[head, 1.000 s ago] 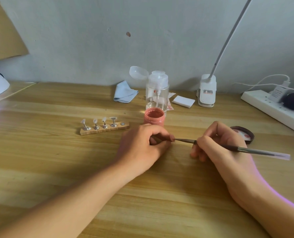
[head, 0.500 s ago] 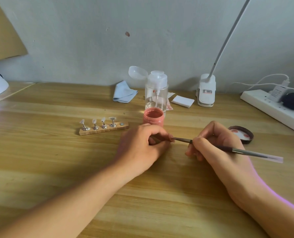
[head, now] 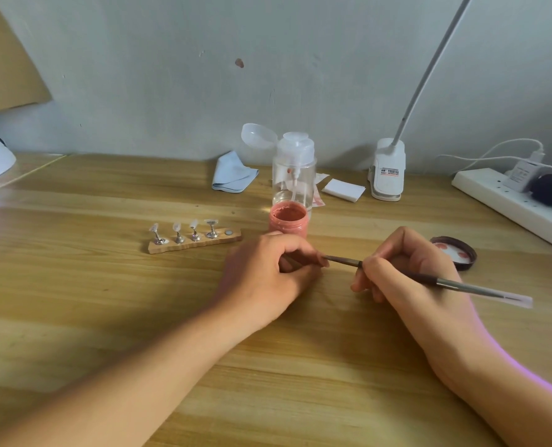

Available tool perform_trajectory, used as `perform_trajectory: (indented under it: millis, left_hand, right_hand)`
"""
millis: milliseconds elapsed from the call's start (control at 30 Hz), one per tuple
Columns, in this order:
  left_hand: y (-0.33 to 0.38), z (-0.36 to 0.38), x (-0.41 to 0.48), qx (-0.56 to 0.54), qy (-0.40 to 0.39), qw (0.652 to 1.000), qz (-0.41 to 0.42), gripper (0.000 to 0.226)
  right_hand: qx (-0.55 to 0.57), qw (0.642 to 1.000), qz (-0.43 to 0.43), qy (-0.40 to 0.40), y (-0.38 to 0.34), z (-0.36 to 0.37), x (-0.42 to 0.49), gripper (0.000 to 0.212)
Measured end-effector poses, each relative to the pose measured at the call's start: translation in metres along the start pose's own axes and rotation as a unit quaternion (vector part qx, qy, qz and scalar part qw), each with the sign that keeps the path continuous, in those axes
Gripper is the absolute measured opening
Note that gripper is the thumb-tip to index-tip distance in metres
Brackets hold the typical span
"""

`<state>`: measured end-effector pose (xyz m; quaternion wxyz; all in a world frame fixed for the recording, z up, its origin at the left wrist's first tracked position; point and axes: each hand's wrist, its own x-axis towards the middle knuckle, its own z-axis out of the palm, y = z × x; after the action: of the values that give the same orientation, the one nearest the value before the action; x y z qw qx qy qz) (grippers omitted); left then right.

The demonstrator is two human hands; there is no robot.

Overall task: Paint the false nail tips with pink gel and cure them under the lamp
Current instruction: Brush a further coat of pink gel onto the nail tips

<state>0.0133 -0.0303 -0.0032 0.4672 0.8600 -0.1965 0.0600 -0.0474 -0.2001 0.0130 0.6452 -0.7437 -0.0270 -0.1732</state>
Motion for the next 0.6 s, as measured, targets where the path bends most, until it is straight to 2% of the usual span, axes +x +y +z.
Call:
perform_trajectory:
  millis: [133, 200, 300, 400, 500, 600]
  left_hand:
    - [0.000, -0.001, 0.000, -0.009, -0.007, 1.000, -0.007, 0.016]
    - [0.000, -0.001, 0.000, -0.003, -0.006, 1.000, -0.009, 0.015]
    - [-0.001, 0.000, 0.000, 0.006, -0.003, 1.000, -0.005, 0.015]
    - [-0.002, 0.000, 0.000, 0.014, 0.003, 1.000, 0.001, 0.013]
    - [-0.002, 0.001, 0.001, 0.017, 0.007, 1.000, 0.001, 0.016]
    - [0.000, 0.001, 0.000, 0.019, 0.008, 1.000, 0.000, 0.018]
  right_hand:
    - [0.011, 0.995, -0.075, 0.068, 0.001, -0.003, -0.002, 0.011]
    - [-0.002, 0.993, -0.094, 0.066, -0.003, -0.003, -0.003, 0.007]
    - [0.003, 0.997, -0.075, 0.033, -0.011, -0.001, -0.001, 0.014]
    - [0.009, 0.998, -0.042, 0.037, -0.019, 0.007, 0.009, 0.017]
    - [-0.046, 0.998, -0.040, 0.032, -0.028, 0.016, 0.032, 0.014]
    - [-0.159, 0.987, -0.024, 0.000, -0.035, 0.026, 0.060, 0.019]
